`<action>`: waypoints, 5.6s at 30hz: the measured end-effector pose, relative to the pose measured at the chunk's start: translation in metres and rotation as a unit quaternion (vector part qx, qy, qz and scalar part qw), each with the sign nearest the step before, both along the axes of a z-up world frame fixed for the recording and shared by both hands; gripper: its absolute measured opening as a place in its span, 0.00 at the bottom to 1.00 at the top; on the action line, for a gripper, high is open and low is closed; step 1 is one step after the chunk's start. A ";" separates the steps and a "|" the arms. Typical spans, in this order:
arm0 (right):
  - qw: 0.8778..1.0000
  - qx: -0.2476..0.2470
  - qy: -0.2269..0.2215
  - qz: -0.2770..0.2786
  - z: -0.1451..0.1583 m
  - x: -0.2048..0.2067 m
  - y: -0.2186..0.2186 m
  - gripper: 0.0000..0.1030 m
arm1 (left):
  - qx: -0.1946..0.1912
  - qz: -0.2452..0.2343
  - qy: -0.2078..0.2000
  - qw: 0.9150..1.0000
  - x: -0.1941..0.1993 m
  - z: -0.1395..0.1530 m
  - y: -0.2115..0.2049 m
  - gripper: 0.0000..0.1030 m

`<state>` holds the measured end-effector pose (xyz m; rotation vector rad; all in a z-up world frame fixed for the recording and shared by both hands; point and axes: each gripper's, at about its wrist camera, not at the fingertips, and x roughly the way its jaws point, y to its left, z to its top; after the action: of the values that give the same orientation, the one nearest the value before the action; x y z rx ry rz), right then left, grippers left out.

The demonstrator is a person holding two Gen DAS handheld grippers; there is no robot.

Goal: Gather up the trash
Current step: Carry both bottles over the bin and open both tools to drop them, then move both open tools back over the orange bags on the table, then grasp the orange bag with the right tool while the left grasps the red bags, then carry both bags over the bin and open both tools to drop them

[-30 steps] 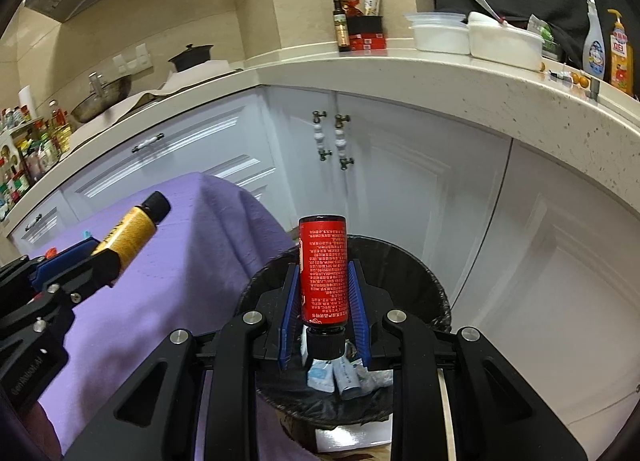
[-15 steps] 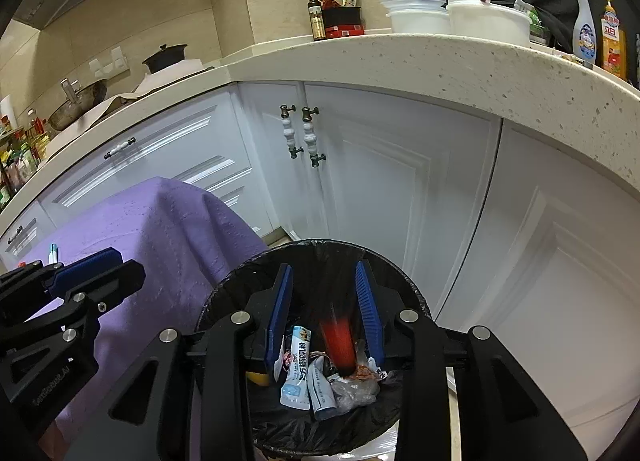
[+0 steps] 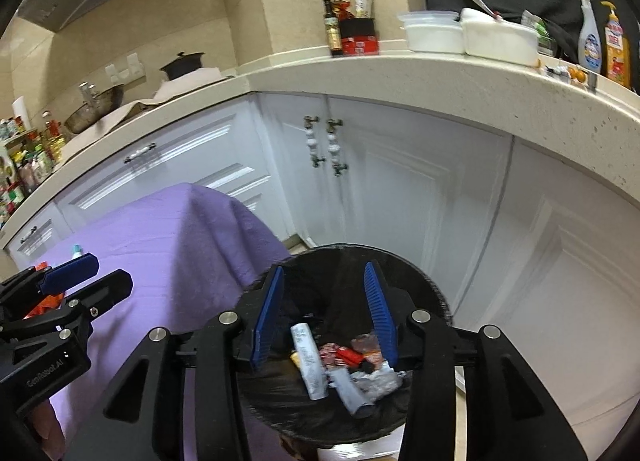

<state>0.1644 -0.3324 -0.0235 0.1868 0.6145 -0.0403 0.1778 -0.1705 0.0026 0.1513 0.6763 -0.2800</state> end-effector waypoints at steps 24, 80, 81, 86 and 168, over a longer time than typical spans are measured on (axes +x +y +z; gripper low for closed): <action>0.981 0.010 0.000 0.193 0.023 -0.003 0.215 0.44 | -0.005 0.215 -0.010 0.976 -0.086 0.017 0.251 0.53; 0.974 -0.032 0.072 0.214 -0.001 0.028 0.296 0.43 | -0.045 0.245 0.014 0.968 -0.099 -0.002 0.324 0.58; 0.974 -0.033 0.070 0.212 0.000 0.027 0.292 0.43 | -0.047 0.241 0.015 0.969 -0.097 -0.002 0.320 0.58; 0.978 -0.041 0.061 0.197 0.003 0.022 0.268 0.43 | -0.047 0.219 0.017 0.974 -0.083 -0.002 0.294 0.58; 0.999 -0.037 -0.007 0.017 0.029 -0.043 0.021 0.43 | -0.021 0.004 -0.038 0.999 -0.055 0.021 0.020 0.30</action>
<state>0.1212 -0.3110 0.0057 0.1058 0.6007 -0.0286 0.1231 -0.1510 0.0238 0.1198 0.5949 -0.2796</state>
